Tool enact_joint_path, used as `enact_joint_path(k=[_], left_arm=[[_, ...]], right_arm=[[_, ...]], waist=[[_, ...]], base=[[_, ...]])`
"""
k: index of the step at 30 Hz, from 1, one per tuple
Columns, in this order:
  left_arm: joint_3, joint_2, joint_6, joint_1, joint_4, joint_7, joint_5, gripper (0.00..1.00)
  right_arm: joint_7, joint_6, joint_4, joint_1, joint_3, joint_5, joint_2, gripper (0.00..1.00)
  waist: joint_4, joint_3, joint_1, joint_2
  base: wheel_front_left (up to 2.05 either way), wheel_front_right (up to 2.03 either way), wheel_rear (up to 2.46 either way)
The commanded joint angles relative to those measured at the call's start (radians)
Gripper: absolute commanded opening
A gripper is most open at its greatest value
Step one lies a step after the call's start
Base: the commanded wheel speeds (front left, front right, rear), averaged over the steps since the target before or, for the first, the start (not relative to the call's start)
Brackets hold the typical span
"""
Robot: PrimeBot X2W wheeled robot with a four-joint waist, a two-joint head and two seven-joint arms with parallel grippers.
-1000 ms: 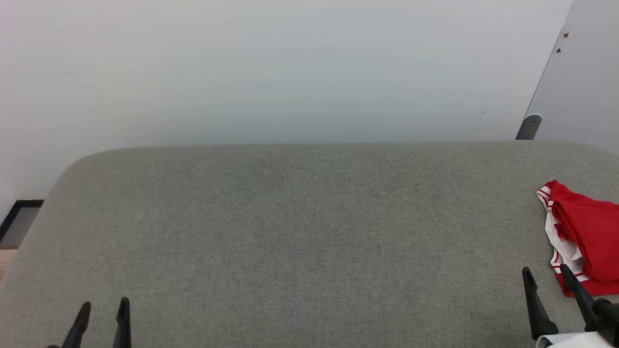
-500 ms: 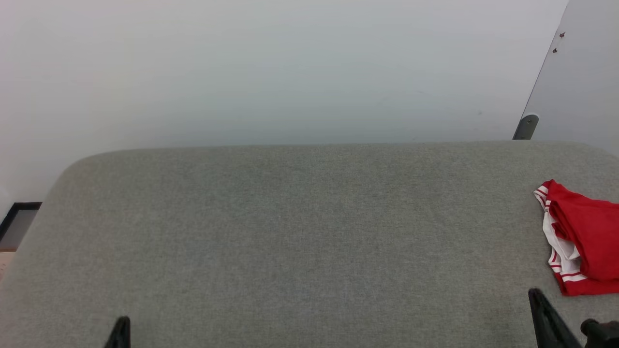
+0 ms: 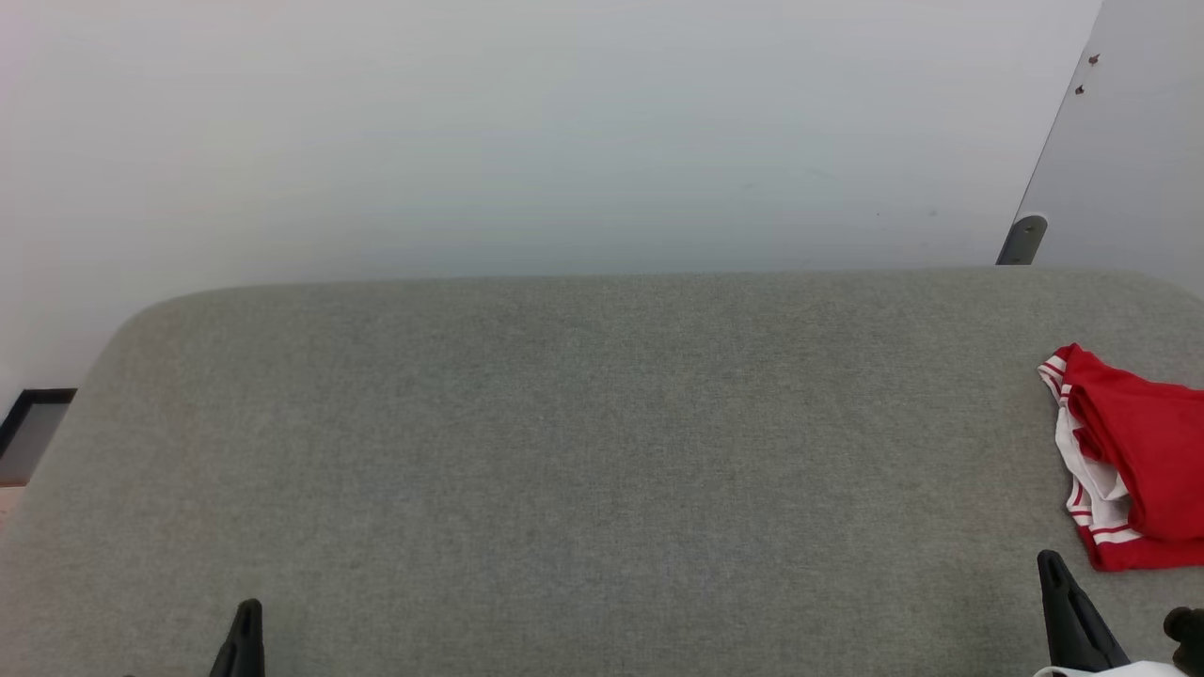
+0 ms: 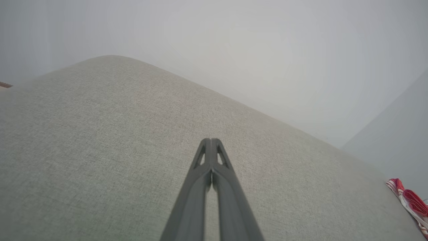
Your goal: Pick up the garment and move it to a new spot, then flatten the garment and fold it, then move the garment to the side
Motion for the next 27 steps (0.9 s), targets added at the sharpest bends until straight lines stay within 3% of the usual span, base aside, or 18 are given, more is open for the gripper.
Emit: enact_joint_path(k=[1,27], left_arm=[[0.007,0.007,0.000,-0.027,-0.011,0.006,-0.027,0.00],[0.014,-0.051,-0.001,-0.112,0.013,0.107,-0.350,0.00]], right_arm=[[0.006,0.000,-0.016,-0.028,-0.007,0.029,-0.002,0.00],[0.104,0.000,-0.019,-0.076,-0.036,0.404,0.040,0.00]], waist=[[0.000,0.001,0.0000,0.0000],[-0.006,0.019,0.0000,0.0000]], base=[[0.00,0.00,0.00],[0.00,0.00,0.00]])
